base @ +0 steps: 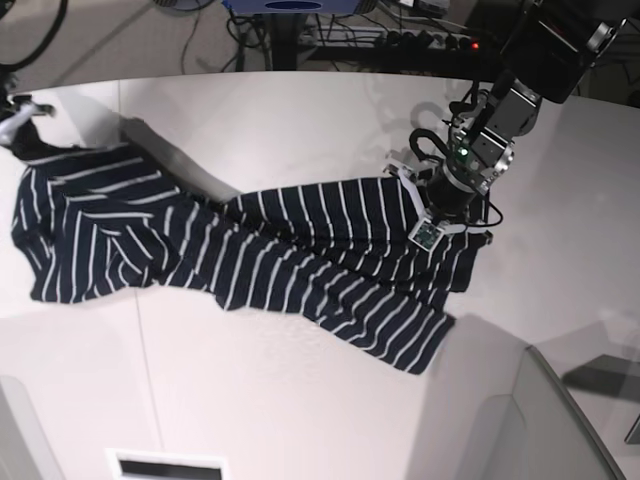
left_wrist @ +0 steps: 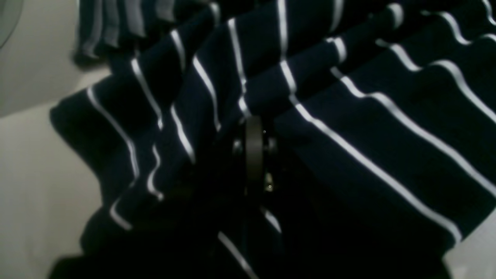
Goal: Layout the t-shirt on the table in an organized manner, then fold the t-shirt properly
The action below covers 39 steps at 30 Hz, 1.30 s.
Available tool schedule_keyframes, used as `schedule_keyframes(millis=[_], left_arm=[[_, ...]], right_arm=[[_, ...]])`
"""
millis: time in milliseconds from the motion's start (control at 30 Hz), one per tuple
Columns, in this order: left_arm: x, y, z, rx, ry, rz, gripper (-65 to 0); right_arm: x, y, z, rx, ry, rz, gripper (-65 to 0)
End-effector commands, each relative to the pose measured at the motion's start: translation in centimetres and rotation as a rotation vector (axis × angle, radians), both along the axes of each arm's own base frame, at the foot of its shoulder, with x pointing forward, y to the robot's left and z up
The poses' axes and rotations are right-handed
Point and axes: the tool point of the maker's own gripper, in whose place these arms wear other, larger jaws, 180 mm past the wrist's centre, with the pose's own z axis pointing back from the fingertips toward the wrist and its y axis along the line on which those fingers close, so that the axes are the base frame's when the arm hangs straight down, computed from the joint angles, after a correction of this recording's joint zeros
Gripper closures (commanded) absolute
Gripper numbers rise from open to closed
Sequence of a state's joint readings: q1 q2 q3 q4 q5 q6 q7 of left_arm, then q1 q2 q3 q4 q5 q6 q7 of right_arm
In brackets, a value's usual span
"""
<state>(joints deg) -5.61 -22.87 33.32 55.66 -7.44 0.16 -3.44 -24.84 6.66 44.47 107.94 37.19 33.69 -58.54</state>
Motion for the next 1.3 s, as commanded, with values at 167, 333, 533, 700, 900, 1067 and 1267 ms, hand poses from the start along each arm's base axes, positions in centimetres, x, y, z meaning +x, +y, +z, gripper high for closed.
schedule_keyframes(millis=[167,333,533,700,900,1067,1267], left_arm=[[-0.9,2.0,-1.0,0.064,0.065,0.02,0.0],[-0.4,-0.2,1.9,0.007,-0.002,-0.019,0.0],[3.7,1.7,9.3,-0.257,-0.08,0.246,0.0],[7.1,4.5,12.5,-0.471,-0.06,0.373,0.0],[9.8,2.7,11.0,-0.518,0.002,0.389,-27.6],[10.6,-0.7,8.3,-0.577,0.077,0.422,-29.0],[8.7,0.2,4.3,-0.529,0.081,0.469,-28.8]], right_arm=[[-1.9,-1.0,0.3,-0.052,0.03,0.052,-0.2],[-2.4,-0.9,0.1,-0.049,0.043,0.055,-0.2],[-2.6,-1.0,0.0,-0.051,0.05,0.053,-0.2],[-3.1,-1.1,-0.2,-0.055,0.065,0.061,-0.2],[-3.2,-1.0,-0.2,-0.054,0.067,0.064,-0.2],[-3.1,-1.0,-0.2,-0.054,0.065,0.064,-0.2],[-3.3,-1.1,-0.1,-0.062,0.064,0.079,-0.2]])
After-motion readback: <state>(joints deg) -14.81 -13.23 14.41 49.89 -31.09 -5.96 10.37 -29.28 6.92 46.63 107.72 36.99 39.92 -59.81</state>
